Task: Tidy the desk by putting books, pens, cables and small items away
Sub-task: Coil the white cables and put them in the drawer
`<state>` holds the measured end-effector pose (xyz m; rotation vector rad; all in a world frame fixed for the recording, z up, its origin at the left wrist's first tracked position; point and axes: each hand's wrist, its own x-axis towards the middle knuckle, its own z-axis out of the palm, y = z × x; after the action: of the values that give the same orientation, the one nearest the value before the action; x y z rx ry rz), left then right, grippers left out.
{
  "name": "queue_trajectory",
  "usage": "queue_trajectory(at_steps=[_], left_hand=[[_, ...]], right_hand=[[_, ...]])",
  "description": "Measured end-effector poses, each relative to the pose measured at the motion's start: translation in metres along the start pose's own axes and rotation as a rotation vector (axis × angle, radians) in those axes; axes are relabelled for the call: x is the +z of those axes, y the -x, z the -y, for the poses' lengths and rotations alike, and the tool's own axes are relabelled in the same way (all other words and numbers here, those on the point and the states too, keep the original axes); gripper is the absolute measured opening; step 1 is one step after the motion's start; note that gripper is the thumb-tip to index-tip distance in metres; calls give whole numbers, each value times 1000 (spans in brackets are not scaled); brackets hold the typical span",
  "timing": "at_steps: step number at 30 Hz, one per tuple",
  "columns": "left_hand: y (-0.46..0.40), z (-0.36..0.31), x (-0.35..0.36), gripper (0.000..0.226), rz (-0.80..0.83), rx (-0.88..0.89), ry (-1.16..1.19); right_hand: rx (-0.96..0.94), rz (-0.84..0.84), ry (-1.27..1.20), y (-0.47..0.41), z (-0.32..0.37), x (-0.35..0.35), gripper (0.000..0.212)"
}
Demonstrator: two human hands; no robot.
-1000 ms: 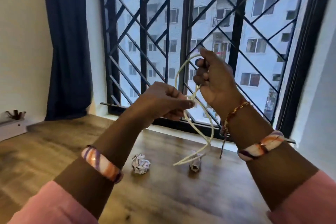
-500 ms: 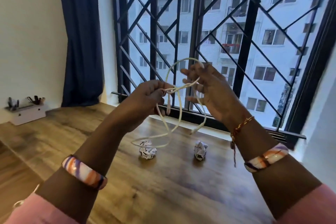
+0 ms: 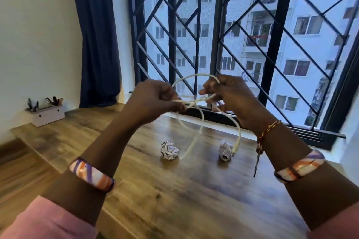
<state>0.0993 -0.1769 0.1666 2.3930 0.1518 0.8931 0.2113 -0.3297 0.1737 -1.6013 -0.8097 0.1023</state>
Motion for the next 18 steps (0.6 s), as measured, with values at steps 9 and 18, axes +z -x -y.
queue_trajectory(at_steps=[9,18], left_hand=[[8,97,-36,32,-385,-266,55],[-9,192,-58,37,-335,-847,811]], right_hand=[[266,-310,-122,-20,-47,-17,17],[388,-561,-641,-56,-78,-44,26]])
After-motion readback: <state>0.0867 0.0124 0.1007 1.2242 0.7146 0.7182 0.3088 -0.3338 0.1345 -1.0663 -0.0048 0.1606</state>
